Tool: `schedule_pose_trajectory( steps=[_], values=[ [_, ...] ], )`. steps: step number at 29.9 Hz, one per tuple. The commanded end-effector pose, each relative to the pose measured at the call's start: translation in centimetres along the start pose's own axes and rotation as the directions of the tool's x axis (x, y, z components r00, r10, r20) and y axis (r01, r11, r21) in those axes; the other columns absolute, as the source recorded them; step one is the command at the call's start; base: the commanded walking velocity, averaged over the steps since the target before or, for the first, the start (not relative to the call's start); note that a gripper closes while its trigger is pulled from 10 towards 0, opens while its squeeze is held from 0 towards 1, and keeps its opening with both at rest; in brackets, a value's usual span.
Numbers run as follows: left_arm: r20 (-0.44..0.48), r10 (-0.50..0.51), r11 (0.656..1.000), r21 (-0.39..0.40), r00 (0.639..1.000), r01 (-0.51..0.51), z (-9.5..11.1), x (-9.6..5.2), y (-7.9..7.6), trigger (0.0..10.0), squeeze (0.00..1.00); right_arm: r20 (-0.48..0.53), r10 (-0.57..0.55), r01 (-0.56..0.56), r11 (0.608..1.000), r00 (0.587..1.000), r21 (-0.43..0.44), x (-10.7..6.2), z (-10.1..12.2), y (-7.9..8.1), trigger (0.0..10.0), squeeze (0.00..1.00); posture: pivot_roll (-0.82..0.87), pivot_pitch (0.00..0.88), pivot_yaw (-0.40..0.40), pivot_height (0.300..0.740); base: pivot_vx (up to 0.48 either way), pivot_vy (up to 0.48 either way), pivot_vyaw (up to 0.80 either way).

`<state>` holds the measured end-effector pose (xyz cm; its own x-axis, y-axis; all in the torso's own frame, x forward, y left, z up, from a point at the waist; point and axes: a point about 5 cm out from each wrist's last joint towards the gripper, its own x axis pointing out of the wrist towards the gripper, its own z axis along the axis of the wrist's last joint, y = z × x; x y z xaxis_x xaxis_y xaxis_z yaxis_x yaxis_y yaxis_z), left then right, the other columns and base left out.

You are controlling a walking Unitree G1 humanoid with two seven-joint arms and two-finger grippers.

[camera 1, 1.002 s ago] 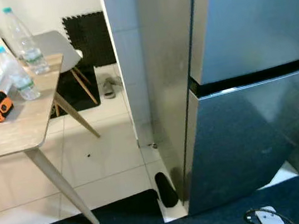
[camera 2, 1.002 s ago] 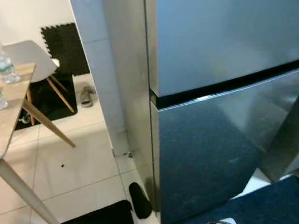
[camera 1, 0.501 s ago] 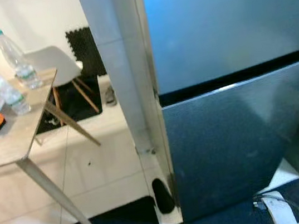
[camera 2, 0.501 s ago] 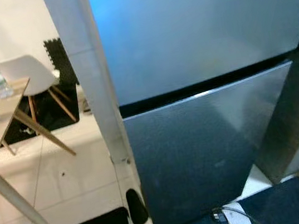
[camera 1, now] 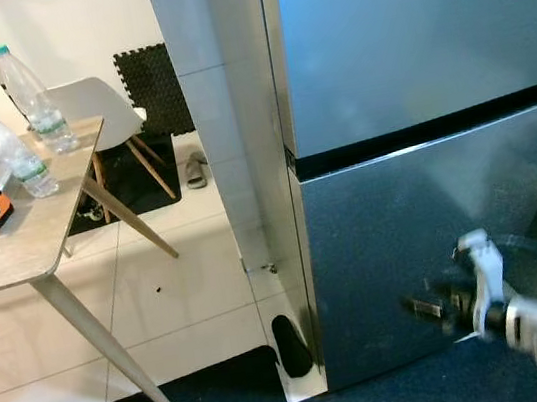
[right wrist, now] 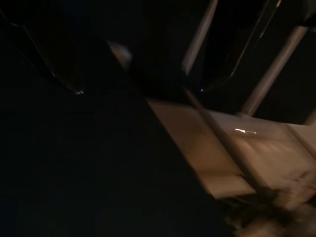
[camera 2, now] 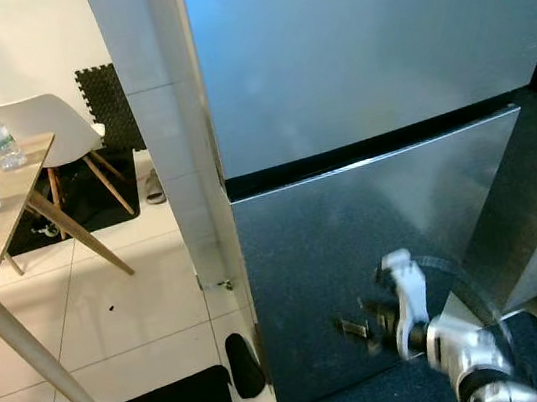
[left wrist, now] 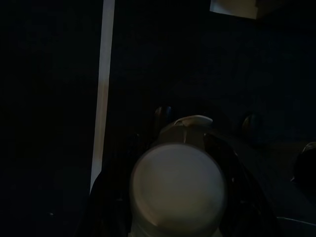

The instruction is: Restocking fridge

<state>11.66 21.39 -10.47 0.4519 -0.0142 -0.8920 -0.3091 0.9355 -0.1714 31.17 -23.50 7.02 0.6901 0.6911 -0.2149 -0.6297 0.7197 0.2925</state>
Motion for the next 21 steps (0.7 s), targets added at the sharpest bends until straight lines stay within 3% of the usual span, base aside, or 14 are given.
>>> schedule_pose_trajectory(
  steps=[1, 2, 3, 6, 7, 8, 9, 11, 12, 14, 21],
  values=[
    [-0.018, -0.049, 0.999, -0.02, 0.999, 0.048, -0.6, 0.1, -1.0, 10.0, 0.0, 0.021, 0.096, -0.096, 0.995, 0.995, 0.0, 0.1, 0.4, 0.5, 10.0, 1.0, -0.02, 0.0, 0.01, 0.74, 0.0, 0.0, 0.0],
    [-0.016, -0.053, 0.998, -0.022, 0.998, 0.052, -0.6, 0.2, -1.1, 10.0, 0.0, 0.075, 0.274, -0.266, 0.958, 0.959, -0.106, 0.8, 3.8, 1.5, 10.0, 1.0, -0.02, 0.0, 0.01, 0.74, 0.0, 0.0, 0.0],
    [-0.016, -0.053, 0.998, -0.022, 0.998, 0.052, -0.6, 0.2, -1.1, 10.0, 0.0, 0.075, 0.274, -0.266, 0.958, 0.959, -0.106, 0.8, 3.8, 1.5, 10.0, 1.0, -0.02, 0.0, 0.01, 0.74, 0.0, 0.0, 0.0],
    [-0.016, -0.059, 0.998, -0.023, 0.998, 0.059, -0.6, 0.2, -1.4, 10.0, 0.0, 0.05, 0.385, -0.363, 0.9, 0.922, -0.243, 1.6, 6.5, 2.5, 10.0, 1.0, -0.02, 0.0, 0.001, 0.74, 0.0, 0.0, 0.0],
    [-0.016, -0.059, 0.998, -0.023, 0.998, 0.059, -0.6, 0.2, -1.4, 10.0, 0.0, 0.05, 0.385, -0.363, 0.9, 0.922, -0.243, 1.6, 6.5, 2.5, 10.0, 1.0, -0.02, 0.0, 0.001, 0.74, 0.0, 0.0, 0.0],
    [-0.015, -0.061, 0.998, -0.024, 0.998, 0.061, -0.6, 0.3, -1.5, 10.0, 0.0, 0.017, 0.418, -0.393, 0.865, 0.908, -0.311, 2.2, 7.8, 3.0, 10.0, 1.0, -0.02, 0.0, 0.001, 0.74, 0.0, 0.0, 0.0],
    [-0.015, -0.062, 0.998, -0.024, 0.998, 0.062, -0.6, 0.3, -1.5, 10.0, 0.0, 0.003, 0.436, -0.41, 0.849, 0.9, -0.334, 2.4, 8.3, 3.3, 10.0, 0.9, -0.02, 0.0, 0.001, 0.74, 0.0, 0.0, 0.0],
    [-0.015, -0.062, 0.998, -0.024, 0.998, 0.062, -0.6, 0.3, -1.5, 10.0, 0.0, 0.003, 0.436, -0.41, 0.849, 0.9, -0.334, 2.4, 8.3, 3.3, 10.0, 0.9, -0.02, 0.0, 0.001, 0.74, 0.0, 0.0, 0.0],
    [-0.015, -0.064, 0.998, -0.024, 0.998, 0.063, -0.5, 0.3, -1.6, 10.0, 0.0, 0.002, 0.449, -0.419, 0.835, 0.894, -0.357, 2.6, 9.0, 3.5, 10.0, 0.0, -0.02, 0.0, -0.004, 0.74, 0.0, 0.0, 0.0],
    [-0.014, -0.069, 0.997, -0.028, 0.998, 0.068, -0.5, 0.3, -1.7, 10.0, 0.0, -0.019, 0.455, -0.412, 0.787, 0.89, -0.458, 3.6, 11.3, 4.1, 10.0, 0.0, -0.02, 0.0, -0.005, 0.74, 0.0, 0.0, 0.0],
    [-0.013, -0.075, 0.997, -0.033, 0.997, 0.075, -0.6, 0.3, -1.9, 10.0, 0.0, -0.092, 0.452, -0.42, 0.712, 0.888, -0.563, 4.7, 13.4, 5.1, 10.0, 0.0, -0.01, 0.0, -0.011, 0.74, 0.0, 0.0, 0.0]
  ],
)
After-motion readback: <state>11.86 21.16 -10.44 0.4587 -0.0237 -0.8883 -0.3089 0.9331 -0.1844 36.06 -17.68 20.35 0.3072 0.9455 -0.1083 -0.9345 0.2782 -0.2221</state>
